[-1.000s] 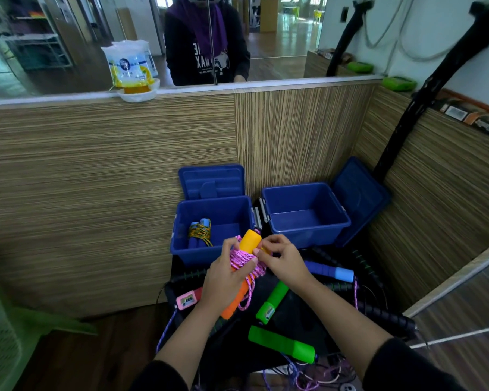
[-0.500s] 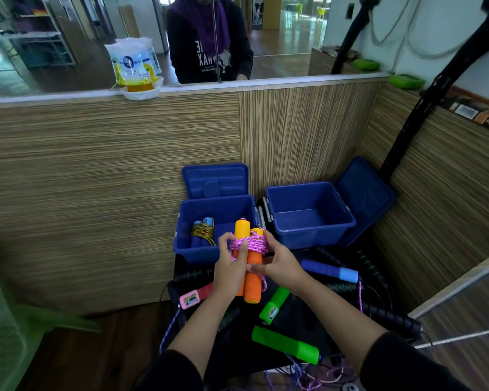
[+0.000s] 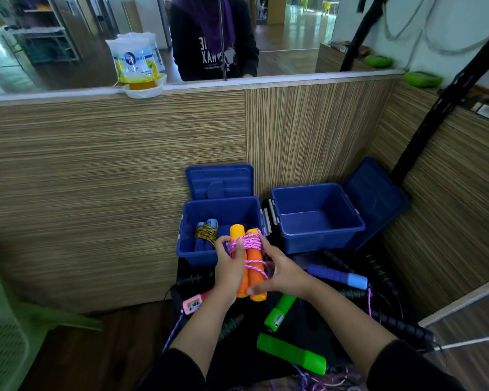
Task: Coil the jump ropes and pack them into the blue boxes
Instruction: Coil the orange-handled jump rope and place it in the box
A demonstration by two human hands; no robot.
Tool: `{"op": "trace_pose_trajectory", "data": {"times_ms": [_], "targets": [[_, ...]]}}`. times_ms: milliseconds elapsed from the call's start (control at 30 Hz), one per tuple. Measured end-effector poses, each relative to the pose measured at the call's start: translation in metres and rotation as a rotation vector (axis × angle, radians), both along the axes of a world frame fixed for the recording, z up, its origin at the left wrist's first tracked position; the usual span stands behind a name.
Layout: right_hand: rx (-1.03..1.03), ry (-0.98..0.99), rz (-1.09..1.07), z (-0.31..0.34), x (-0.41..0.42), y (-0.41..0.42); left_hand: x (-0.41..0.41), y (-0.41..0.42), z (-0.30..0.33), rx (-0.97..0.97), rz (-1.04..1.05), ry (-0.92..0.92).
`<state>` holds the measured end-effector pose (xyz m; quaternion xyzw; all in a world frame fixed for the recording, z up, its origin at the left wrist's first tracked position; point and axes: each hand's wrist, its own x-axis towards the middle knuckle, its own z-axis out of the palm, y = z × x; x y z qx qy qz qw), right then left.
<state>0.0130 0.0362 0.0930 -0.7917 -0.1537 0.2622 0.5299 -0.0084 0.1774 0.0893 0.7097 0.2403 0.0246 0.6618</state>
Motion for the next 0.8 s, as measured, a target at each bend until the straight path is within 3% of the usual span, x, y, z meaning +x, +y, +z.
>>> {"op": "trace_pose_trajectory", "data": {"times_ms": [100,233,467,800], "targets": [[-0.066,0.050,0.059,0.001,0.006,-0.001,0.006,0.004,-0.002,-0.029,-0.002,0.035],[-0.189,-0.079,0.080,0.003,0.008,-0.002,0.010,0.005,-0.009,0.022,0.010,0.036],[-0.126,-0.132,-0.009,0.000,0.012,-0.001,0.016,-0.001,-0.003,0.240,-0.013,-0.001],[-0.052,-0.067,-0.013,0.001,0.011,-0.004,0.012,-0.008,-0.006,0.253,-0.003,0.006]]}}
